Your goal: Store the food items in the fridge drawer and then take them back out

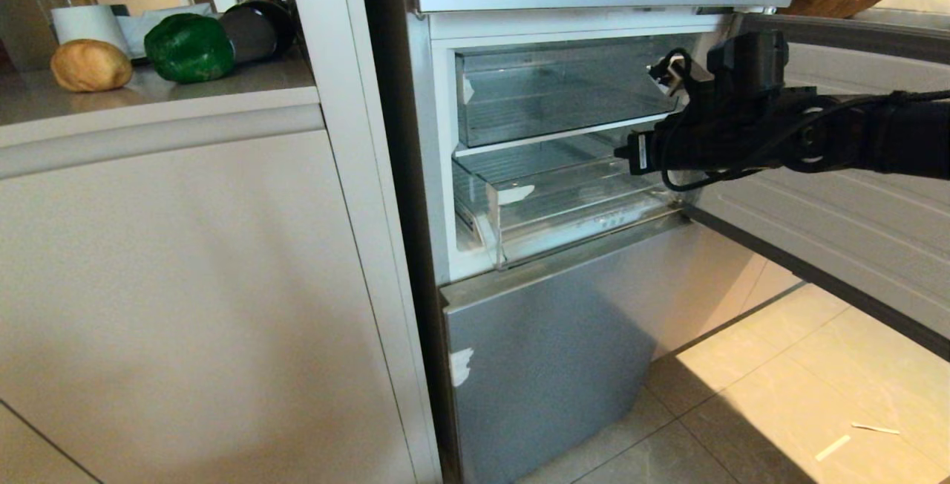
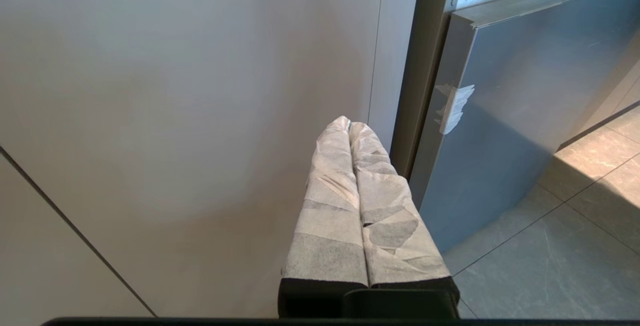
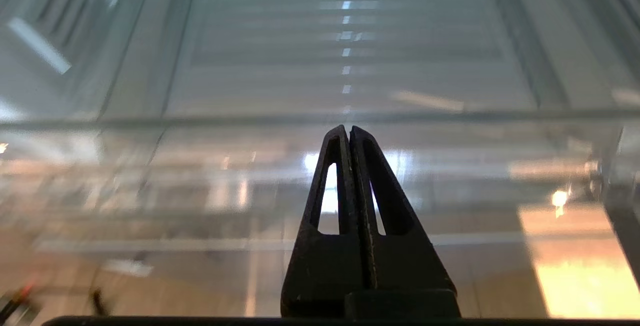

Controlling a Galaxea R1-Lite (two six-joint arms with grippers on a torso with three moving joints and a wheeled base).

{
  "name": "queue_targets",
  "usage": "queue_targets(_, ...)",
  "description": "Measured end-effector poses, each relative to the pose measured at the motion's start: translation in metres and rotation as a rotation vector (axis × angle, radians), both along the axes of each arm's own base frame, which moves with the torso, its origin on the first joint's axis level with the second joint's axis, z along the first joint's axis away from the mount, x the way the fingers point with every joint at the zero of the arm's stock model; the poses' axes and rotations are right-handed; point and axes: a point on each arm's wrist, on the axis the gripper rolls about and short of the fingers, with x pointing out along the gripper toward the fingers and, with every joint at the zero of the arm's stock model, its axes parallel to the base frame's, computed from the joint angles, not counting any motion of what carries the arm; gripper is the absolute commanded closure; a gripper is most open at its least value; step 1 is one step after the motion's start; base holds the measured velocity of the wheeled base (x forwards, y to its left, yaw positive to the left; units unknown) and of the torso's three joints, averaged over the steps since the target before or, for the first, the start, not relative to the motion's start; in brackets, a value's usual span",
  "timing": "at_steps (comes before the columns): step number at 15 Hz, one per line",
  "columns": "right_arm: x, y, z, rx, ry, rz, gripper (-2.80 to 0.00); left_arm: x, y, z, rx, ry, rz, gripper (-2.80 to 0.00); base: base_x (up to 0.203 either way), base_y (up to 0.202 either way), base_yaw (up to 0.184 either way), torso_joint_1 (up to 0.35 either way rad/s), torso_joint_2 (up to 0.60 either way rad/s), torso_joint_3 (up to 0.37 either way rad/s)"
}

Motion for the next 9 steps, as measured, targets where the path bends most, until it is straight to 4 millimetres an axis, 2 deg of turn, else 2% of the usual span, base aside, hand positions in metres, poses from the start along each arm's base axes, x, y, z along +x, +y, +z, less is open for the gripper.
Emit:
queue_targets(5,0.030,0.000,-0.017,0.023,-0.098,-0.011,0.00,0.000,0.000,0.000,0.000,0.000,0.000,0.00,0.000,0.000,0.000,0.000,0.00,0.000)
queue_targets(9,0.039,0.002,-0.030,0.020,-0.086,-0.011,0.00,0.000,0.000,0.000,0.000,0.000,0.000,0.00,0.000,0.000,0.000,0.000,0.00,0.000)
